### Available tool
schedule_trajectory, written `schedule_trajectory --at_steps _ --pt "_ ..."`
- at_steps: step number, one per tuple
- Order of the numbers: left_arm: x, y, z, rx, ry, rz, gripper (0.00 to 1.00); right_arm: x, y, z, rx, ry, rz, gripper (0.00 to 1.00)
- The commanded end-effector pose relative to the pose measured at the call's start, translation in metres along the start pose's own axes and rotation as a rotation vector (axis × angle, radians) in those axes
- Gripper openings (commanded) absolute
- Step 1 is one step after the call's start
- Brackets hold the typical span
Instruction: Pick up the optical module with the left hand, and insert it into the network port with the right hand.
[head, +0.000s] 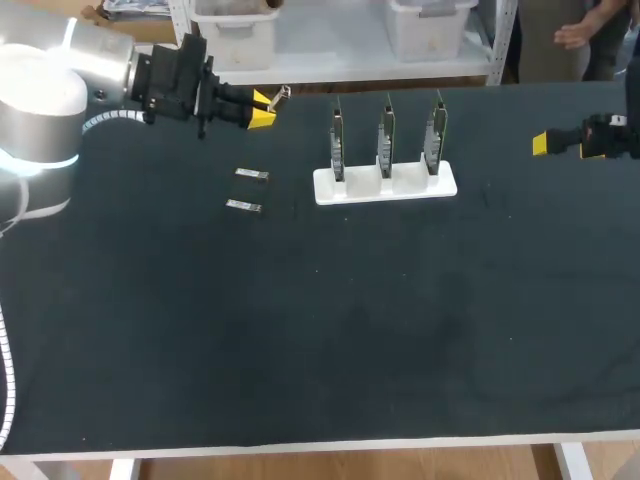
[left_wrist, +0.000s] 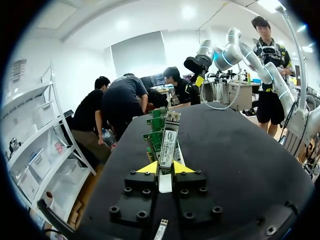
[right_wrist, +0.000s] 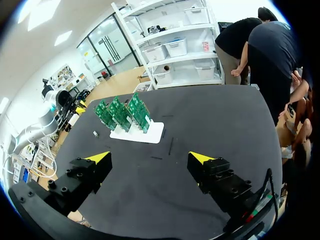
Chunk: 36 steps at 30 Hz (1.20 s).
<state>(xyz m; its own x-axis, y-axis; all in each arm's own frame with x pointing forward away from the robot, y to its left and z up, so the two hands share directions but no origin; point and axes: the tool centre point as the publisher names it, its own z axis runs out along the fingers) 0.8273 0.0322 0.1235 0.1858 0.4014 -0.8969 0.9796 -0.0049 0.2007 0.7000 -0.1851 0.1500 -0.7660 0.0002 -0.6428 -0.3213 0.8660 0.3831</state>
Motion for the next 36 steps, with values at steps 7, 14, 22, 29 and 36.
schedule_trajectory --at_steps 7,14,22,29,36 --pt "0.0 -0.001 0.0 -0.003 0.002 0.002 0.0 0.0 0.0 0.0 0.0 0.0 0.0 1.0" --pt "0.0 -0.001 0.0 -0.003 0.002 0.002 0.0 0.0 0.0 0.0 0.0 0.0 0.0 1.0" --pt "0.0 -0.001 0.0 -0.003 0.002 0.002 0.0 0.0 0.0 0.0 0.0 0.0 0.0 1.0" --pt "0.0 -0.001 0.0 -0.003 0.002 0.002 0.0 0.0 0.0 0.0 0.0 0.0 0.0 1.0" --pt "-0.001 0.0 0.011 0.017 0.0 -0.001 0.0 0.0 0.0 0.0 0.0 0.0 0.0 1.0"
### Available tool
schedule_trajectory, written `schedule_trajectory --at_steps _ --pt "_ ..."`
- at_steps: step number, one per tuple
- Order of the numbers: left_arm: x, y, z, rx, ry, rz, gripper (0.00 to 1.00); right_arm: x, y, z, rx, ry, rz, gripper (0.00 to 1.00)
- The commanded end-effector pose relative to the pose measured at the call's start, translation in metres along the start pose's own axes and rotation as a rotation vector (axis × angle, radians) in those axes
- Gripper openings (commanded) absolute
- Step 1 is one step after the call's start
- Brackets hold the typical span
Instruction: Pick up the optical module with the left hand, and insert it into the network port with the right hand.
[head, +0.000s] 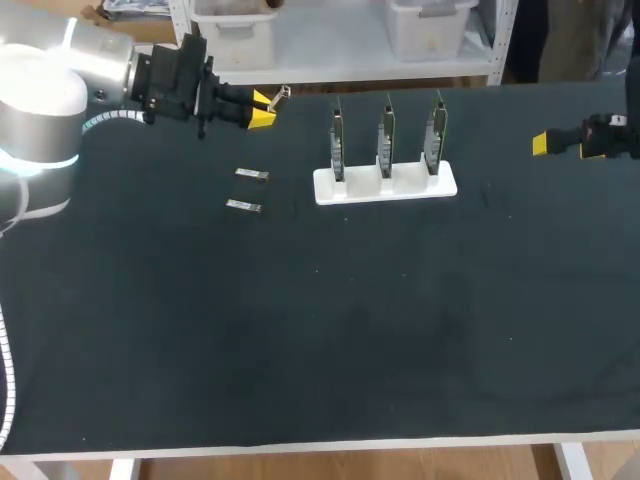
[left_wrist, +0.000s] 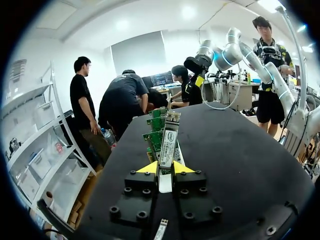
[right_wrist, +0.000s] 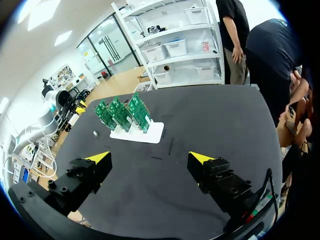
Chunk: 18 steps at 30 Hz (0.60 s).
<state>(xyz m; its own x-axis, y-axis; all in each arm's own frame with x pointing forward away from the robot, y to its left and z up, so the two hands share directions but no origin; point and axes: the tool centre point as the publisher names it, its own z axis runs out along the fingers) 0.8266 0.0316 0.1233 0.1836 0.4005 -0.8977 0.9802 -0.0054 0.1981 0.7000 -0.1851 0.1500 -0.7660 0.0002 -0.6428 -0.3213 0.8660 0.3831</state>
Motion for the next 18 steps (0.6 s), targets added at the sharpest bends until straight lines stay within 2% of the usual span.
schedule_trajectory --at_steps 1,7,11,18 --pt "-0.002 0.001 0.017 0.028 0.01 -0.005 0.0 0.0 0.0 0.0 0.0 0.0 0.0 1.0" --pt "-0.002 -0.004 0.028 0.062 0.006 -0.053 0.0 0.0 0.0 0.0 0.0 0.0 0.0 1.0" --pt "-0.002 -0.007 0.028 0.051 -0.006 -0.068 0.0 0.0 0.0 0.0 0.0 0.0 0.0 1.0" --pt "-0.007 -0.007 0.021 -0.016 -0.1 -0.078 0.0 0.0 0.0 0.0 0.0 0.0 0.0 1.0"
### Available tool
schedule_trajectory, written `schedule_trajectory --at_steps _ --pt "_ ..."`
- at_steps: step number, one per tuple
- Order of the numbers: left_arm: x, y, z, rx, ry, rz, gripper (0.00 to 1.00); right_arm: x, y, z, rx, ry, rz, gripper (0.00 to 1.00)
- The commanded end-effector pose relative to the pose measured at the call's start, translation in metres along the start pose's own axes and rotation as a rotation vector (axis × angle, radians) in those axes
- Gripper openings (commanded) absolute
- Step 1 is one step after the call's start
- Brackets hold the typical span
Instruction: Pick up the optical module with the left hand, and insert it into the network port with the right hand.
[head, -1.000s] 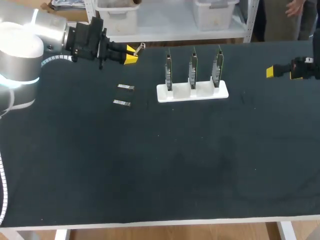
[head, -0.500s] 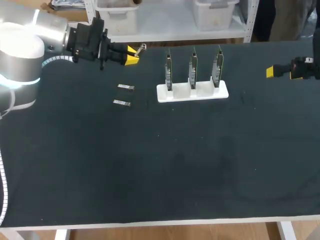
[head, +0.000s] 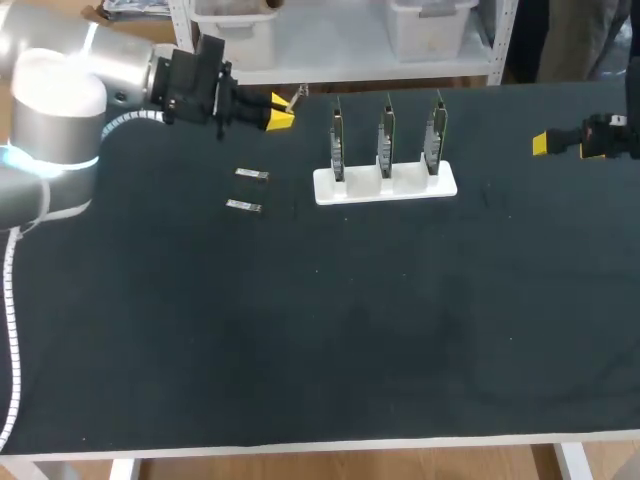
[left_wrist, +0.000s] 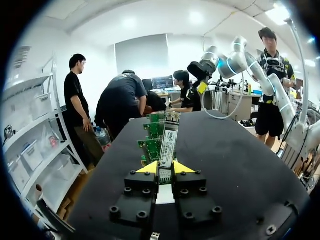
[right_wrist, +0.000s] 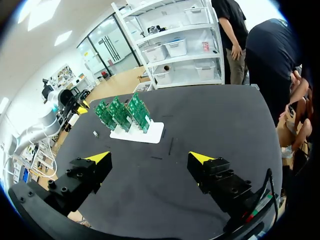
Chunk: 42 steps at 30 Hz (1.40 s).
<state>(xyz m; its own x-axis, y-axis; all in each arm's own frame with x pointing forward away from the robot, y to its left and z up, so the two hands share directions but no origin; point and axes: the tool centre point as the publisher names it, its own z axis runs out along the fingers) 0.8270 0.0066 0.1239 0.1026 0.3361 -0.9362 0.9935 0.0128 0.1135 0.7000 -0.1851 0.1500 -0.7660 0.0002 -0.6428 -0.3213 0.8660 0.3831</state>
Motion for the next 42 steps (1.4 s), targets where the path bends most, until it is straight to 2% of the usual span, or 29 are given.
schedule_trajectory --at_steps 1,9,17,24,28,38,42 --pt "0.002 -0.006 -0.002 -0.035 -0.028 0.01 0.0 0.0 0.0 0.0 0.0 0.0 0.0 1.0" --pt "-0.01 0.0 0.002 -0.05 -0.031 0.021 0.0 0.0 0.0 0.0 0.0 0.0 0.0 1.0" --pt "-0.028 0.014 0.005 -0.023 -0.019 0.08 0.0 0.0 0.0 0.0 0.0 0.0 0.0 1.0" --pt "-0.033 0.02 0.011 -0.01 -0.057 0.099 0.0 0.0 0.0 0.0 0.0 0.0 0.0 1.0" --pt "-0.037 0.022 0.016 -0.006 -0.052 0.104 0.0 0.0 0.0 0.0 0.0 0.0 0.0 1.0" --pt "-0.038 0.021 0.033 0.025 -0.08 0.108 0.0 0.0 0.0 0.0 0.0 0.0 0.0 1.0" --pt "-0.038 0.02 0.038 0.032 -0.115 0.107 0.0 0.0 0.0 0.0 0.0 0.0 0.0 1.0"
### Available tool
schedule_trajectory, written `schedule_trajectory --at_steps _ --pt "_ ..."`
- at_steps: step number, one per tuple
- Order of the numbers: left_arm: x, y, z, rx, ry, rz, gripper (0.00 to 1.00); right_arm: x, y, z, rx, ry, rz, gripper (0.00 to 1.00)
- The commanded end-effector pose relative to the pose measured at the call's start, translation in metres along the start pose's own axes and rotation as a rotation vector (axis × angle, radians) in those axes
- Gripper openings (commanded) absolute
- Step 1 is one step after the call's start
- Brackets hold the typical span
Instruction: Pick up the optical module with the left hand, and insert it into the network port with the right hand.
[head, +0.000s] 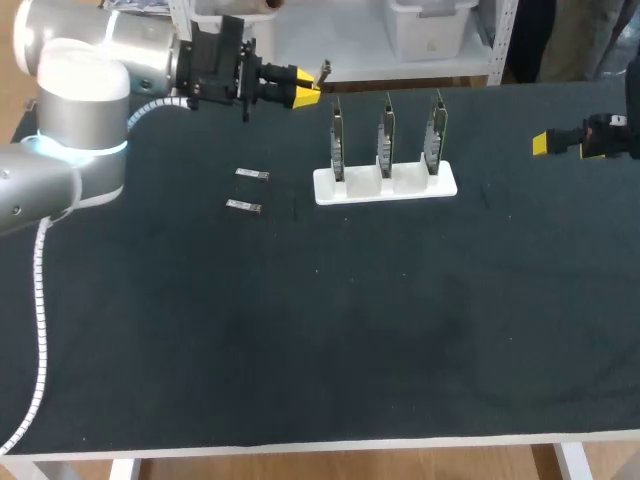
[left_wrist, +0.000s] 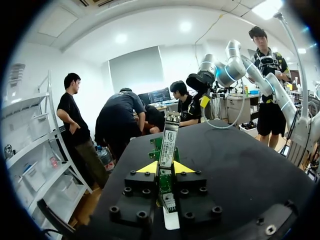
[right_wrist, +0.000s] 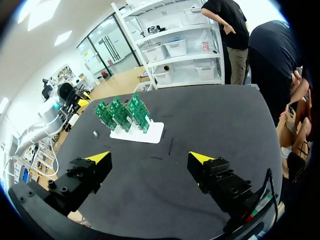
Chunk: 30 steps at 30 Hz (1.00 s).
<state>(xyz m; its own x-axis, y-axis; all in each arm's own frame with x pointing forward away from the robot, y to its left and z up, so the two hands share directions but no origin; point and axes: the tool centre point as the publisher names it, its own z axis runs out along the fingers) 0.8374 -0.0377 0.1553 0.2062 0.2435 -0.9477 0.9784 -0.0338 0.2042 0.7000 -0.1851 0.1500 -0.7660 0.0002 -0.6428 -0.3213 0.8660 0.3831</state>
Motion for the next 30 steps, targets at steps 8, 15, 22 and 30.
schedule_trajectory --at_steps 8,15,22,30 --pt "0.0041 0.0028 0.0001 0.027 -0.024 0.044 0.0 0.0 0.0 0.0 0.0 0.0 0.0 1.0" --pt "0.0041 0.0028 0.0001 0.027 -0.024 0.044 0.0 0.0 0.0 0.0 0.0 0.0 0.0 1.0" --pt "0.0004 0.0033 0.0037 0.016 -0.053 0.047 0.0 0.0 0.0 0.0 0.0 0.0 0.0 1.0" --pt "-0.0029 0.0053 0.0038 -0.005 -0.085 0.025 0.0 0.0 0.0 0.0 0.0 0.0 0.0 1.0"
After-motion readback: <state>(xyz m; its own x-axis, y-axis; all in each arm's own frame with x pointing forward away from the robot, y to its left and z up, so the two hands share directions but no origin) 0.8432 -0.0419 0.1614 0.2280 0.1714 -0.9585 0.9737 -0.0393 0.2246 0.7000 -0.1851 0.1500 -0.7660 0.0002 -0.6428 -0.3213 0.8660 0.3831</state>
